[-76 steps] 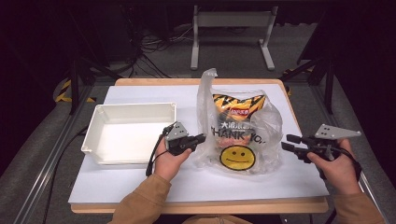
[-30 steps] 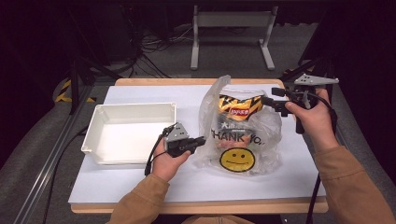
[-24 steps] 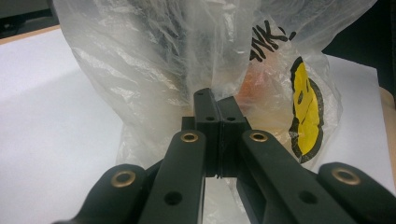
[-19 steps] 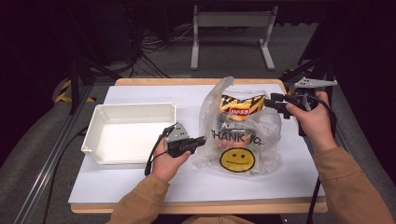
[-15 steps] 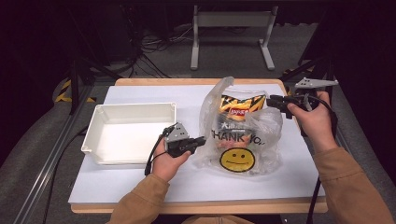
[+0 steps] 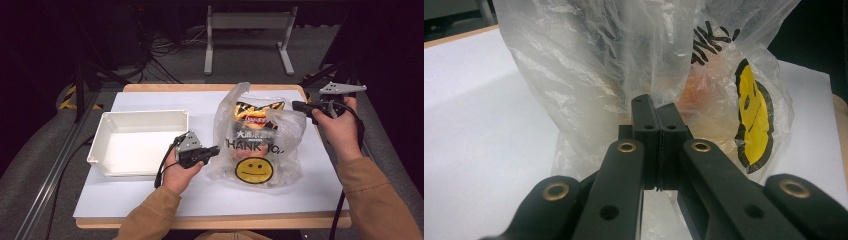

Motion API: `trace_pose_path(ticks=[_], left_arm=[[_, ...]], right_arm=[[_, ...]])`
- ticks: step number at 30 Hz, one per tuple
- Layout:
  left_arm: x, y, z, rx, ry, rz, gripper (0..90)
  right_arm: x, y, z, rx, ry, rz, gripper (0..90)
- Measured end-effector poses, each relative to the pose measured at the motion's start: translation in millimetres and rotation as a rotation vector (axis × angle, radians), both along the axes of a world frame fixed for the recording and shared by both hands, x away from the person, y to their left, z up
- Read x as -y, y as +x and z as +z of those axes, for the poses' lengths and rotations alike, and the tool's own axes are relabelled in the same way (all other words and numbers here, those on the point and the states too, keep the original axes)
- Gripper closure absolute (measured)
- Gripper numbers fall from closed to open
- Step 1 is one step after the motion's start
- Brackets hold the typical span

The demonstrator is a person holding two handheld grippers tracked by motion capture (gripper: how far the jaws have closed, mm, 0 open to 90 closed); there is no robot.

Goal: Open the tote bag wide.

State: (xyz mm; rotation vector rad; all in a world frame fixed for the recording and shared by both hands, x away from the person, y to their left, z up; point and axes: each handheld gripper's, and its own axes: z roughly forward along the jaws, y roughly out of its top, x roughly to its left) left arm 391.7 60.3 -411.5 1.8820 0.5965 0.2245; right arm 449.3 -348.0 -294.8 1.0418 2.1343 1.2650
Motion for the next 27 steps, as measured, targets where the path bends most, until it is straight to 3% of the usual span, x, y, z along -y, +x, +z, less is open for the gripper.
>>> trace_pose_path(ticks=[11, 27], left_arm=[[-0.4, 1.9, -3.7, -0.013, 0.007, 0.003, 89.7], [0.3, 1.7, -4.6, -0.02, 0.015, -0.002, 89.6]], right_arm=[[10.5, 6.7, -30.8, -0.04, -0.011, -0.016, 90.0], [15.6, -0.4, -86.1, -0.166, -0.048, 0.004, 89.7]])
